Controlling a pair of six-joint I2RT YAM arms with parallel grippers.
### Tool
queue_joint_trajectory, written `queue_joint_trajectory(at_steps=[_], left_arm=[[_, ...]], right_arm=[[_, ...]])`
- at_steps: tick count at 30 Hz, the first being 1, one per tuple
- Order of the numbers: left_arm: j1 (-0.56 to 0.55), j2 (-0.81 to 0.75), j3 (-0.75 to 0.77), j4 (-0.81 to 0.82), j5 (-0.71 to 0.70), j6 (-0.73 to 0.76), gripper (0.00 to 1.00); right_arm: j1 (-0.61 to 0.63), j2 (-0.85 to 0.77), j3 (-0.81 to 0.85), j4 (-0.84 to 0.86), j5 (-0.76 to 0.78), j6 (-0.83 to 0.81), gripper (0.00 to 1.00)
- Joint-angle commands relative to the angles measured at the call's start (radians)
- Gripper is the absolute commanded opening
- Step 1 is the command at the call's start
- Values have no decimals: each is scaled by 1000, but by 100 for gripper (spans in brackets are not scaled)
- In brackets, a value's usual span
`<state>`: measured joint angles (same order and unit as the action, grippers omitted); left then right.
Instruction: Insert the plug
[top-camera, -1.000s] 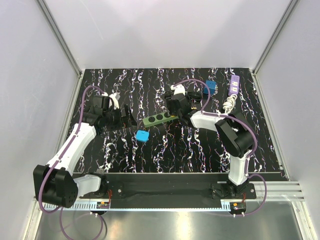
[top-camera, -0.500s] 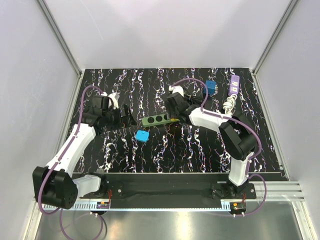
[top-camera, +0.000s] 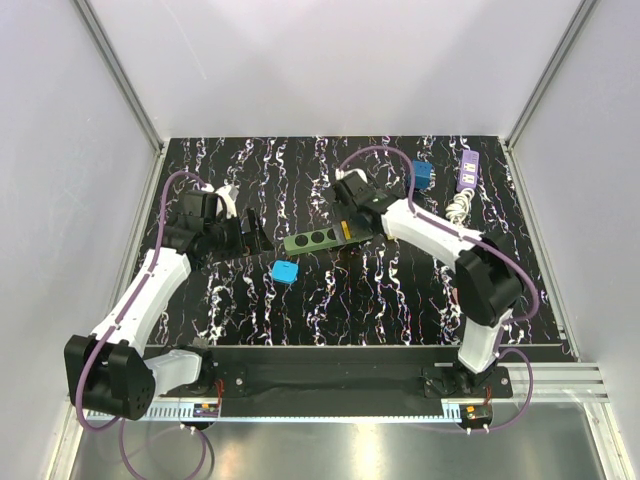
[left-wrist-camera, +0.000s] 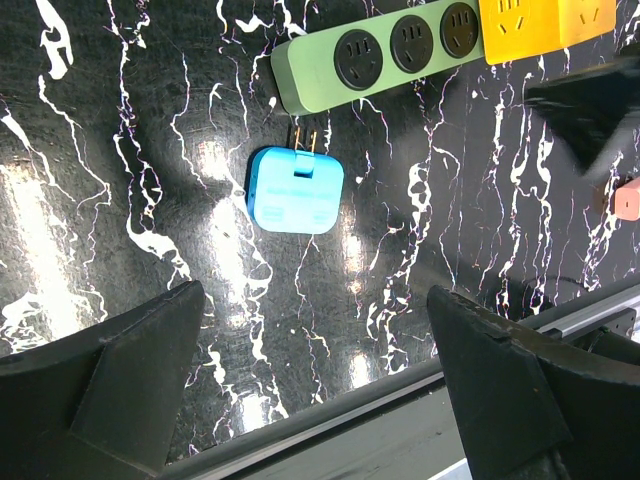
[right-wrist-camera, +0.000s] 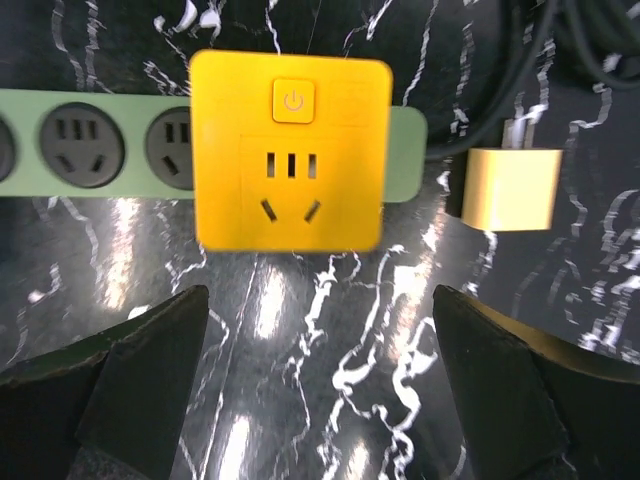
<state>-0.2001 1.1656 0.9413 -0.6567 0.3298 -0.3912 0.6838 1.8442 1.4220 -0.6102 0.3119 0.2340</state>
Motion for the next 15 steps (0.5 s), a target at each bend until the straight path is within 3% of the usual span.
queue_joint_trajectory(at_steps=[1,2,3,4,7,15], left_arm=[[-4,-30,5,29,-3,14,99],[-4,-30,5,29,0,14,99],[-4,-30,7,31,0,15,99],[-4,-30,5,29,0,14,99],[-4,-30,7,29,0,14,99],[-4,-27,7,29,-9,15,99]], right_arm=[[-10,-106,95,-89,-39,-32,96],[-13,-115,124,-108,-48,-35,91],[-18,-120,141,-114,-57,-42,80],[-29,-120,156,-118,-74,-47,58],[-59,-102,204,-123,-106,-79,27],[-104,46,180,-106,-279,-68,13]])
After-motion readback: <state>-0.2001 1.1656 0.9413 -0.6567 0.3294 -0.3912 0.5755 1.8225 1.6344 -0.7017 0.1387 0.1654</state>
